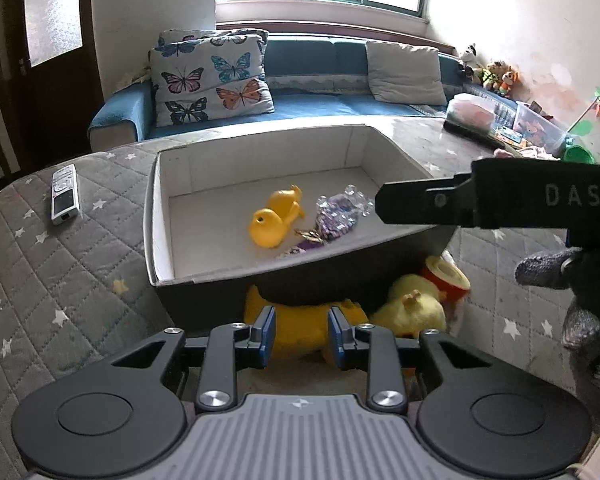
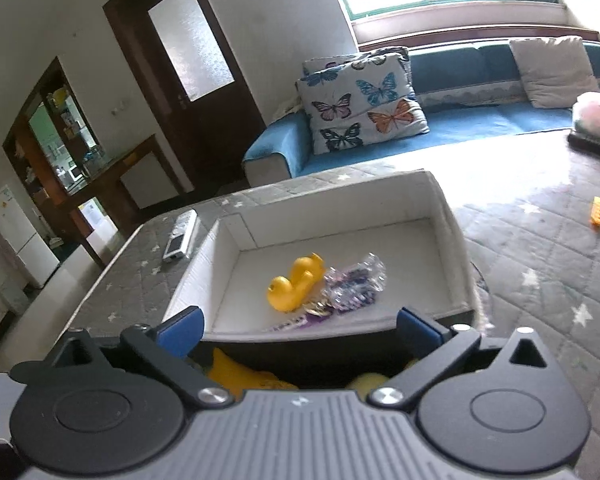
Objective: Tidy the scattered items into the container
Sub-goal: 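Move the right tool down toward the plush yellow chick beside the box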
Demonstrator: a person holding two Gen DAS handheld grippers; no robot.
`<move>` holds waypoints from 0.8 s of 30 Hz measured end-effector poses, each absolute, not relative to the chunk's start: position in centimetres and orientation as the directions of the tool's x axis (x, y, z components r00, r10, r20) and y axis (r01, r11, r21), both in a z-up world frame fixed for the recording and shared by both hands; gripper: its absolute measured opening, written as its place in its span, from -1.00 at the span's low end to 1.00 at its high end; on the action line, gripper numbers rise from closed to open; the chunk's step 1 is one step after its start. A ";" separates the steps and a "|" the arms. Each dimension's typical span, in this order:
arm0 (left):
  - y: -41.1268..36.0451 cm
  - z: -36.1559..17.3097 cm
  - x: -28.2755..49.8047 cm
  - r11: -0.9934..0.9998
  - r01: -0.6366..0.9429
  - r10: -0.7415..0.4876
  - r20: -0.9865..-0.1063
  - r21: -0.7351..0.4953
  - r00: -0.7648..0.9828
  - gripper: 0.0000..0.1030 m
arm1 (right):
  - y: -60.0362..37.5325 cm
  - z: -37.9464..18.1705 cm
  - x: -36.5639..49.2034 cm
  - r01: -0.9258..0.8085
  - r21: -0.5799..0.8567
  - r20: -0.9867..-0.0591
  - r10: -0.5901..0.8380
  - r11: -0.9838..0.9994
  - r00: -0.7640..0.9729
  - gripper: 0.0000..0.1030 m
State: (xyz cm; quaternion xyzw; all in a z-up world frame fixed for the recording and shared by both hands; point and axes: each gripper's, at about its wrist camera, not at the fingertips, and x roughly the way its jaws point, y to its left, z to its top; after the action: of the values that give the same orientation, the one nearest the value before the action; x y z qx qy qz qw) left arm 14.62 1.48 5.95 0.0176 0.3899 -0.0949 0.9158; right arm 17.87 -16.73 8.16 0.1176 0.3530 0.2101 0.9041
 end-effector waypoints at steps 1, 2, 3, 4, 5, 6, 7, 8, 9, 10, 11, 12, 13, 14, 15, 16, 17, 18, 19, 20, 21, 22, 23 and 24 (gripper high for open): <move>1.3 5.9 14.4 0.980 0.192 -0.164 -0.719 -0.044 0.676 -0.40 | -17.0 8.0 17.6 -0.295 0.358 -0.591 0.459 0.886 0.663 1.00; 1.2 5.8 14.1 0.979 0.197 -0.169 -0.720 -0.045 0.674 -0.40 | -17.2 7.9 17.4 -0.295 0.355 -0.591 0.457 0.887 0.665 1.00; 1.0 5.7 13.9 0.978 0.202 -0.173 -0.721 -0.047 0.671 -0.40 | -17.4 7.8 17.2 -0.295 0.351 -0.593 0.455 0.889 0.664 1.00; 0.8 5.5 13.7 0.977 0.207 -0.177 -0.723 -0.049 0.668 -0.40 | -17.6 7.7 17.0 -0.292 0.349 -0.596 0.452 0.890 0.664 1.00; 0.6 5.4 13.5 0.976 0.211 -0.182 -0.725 -0.051 0.665 -0.40 | -17.8 7.5 16.9 -0.285 0.351 -0.601 0.448 0.892 0.662 1.00; 0.5 5.2 13.3 0.975 0.216 -0.186 -0.727 -0.054 0.661 -0.40 | -18.0 7.3 16.9 -0.278 0.355 -0.608 0.446 0.893 0.657 1.00; 0.3 5.0 13.1 0.974 0.220 -0.191 -0.728 -0.057 0.658 -0.40 | -18.3 7.1 16.8 -0.270 0.358 -0.614 0.443 0.894 0.653 1.00; 0.2 4.8 13.0 0.973 0.223 -0.196 -0.730 -0.061 0.655 -0.40 | -18.5 6.9 16.8 -0.263 0.360 -0.620 0.440 0.895 0.650 1.00; 0.0 4.6 12.7 0.972 0.227 -0.200 -0.732 -0.064 0.651 -0.40 | -18.8 6.7 16.8 -0.256 0.360 -0.626 0.436 0.897 0.647 1.00; -0.1 4.4 12.5 0.971 0.230 -0.204 -0.734 -0.067 0.648 -0.40 | -19.0 6.5 16.7 -0.249 0.359 -0.634 0.431 0.899 0.643 1.00; -0.3 4.3 12.3 0.969 0.235 -0.210 -0.736 -0.071 0.644 -0.40 | -19.3 6.3 16.7 -0.243 0.357 -0.642 0.426 0.902 0.638 1.00; -0.4 4.1 12.2 0.968 0.239 -0.215 -0.737 -0.074 0.641 -0.40 | -19.6 6.0 16.6 -0.236 0.355 -0.648 0.420 0.905 0.635 1.00; -0.6 4.0 12.0 0.967 0.244 -0.219 -0.738 -0.077 0.638 -0.40 | -19.9 5.7 16.5 -0.231 0.352 -0.654 0.415 0.907 0.633 1.00; -0.7 3.8 11.8 0.966 0.247 -0.223 -0.740 -0.079 0.634 -0.40 | -20.2 5.5 16.4 -0.229 0.349 -0.660 0.412 0.909 0.629 1.00; -0.8 3.6 11.7 0.965 0.249 -0.224 -0.743 -0.080 0.631 -0.40 | -20.4 5.3 16.2 -0.229 0.346 -0.665 0.410 0.910 0.624 1.00; -0.9 3.4 11.6 0.965 0.250 -0.224 -0.746 -0.080 0.627 -0.40 | -20.5 5.0 16.1 -0.229 0.343 -0.669 0.408 0.911 0.621 1.00; -1.1 3.3 11.5 0.965 0.251 -0.225 -0.748 -0.080 0.624 -0.40 | -20.6 4.8 16.0 -0.228 0.340 -0.672 0.405 0.913 0.619 1.00; -1.2 3.1 11.5 0.964 0.251 -0.225 -0.750 -0.082 0.621 -0.40 | -20.7 4.6 15.8 -0.227 0.336 -0.676 0.402 0.914 0.618 1.00; -1.3 3.0 11.4 0.964 0.252 -0.226 -0.753 -0.082 0.618 -0.40 | -20.9 4.4 15.6 -0.226 0.332 -0.680 0.398 0.916 0.616 0.99; -1.4 2.9 11.3 0.964 0.254 -0.227 -0.754 -0.083 0.616 -0.40 | -21.0 4.2 15.5 -0.225 0.329 -0.683 0.395 0.917 0.614 0.97; -1.5 2.8 11.2 0.963 0.257 -0.229 -0.755 -0.082 0.614 -0.40 | -21.1 4.0 15.4 -0.223 0.325 -0.687 0.391 0.919 0.613 0.93; -1.7 2.7 11.1 0.962 0.260 -0.229 -0.757 -0.081 0.612 -0.40 | -21.2 3.8 15.3 -0.219 0.320 -0.691 0.385 0.922 0.612 0.92; -1.8 2.6 11.0 0.961 0.263 -0.230 -0.758 -0.081 0.610 -0.40 | -21.3 3.6 15.3 -0.214 0.317 -0.694 0.380 0.924 0.611 0.92; -2.0 2.6 11.0 0.960 0.266 -0.232 -0.759 -0.081 0.608 -0.40 | -21.4 3.5 15.3 -0.210 0.316 -0.698 0.377 0.925 0.609 0.88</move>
State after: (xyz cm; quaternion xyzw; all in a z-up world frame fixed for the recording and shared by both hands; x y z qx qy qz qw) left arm 10.97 -2.00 2.58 0.0201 0.4205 -0.1391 0.8963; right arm 15.33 -21.41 3.48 0.1017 0.4101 0.1647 0.8912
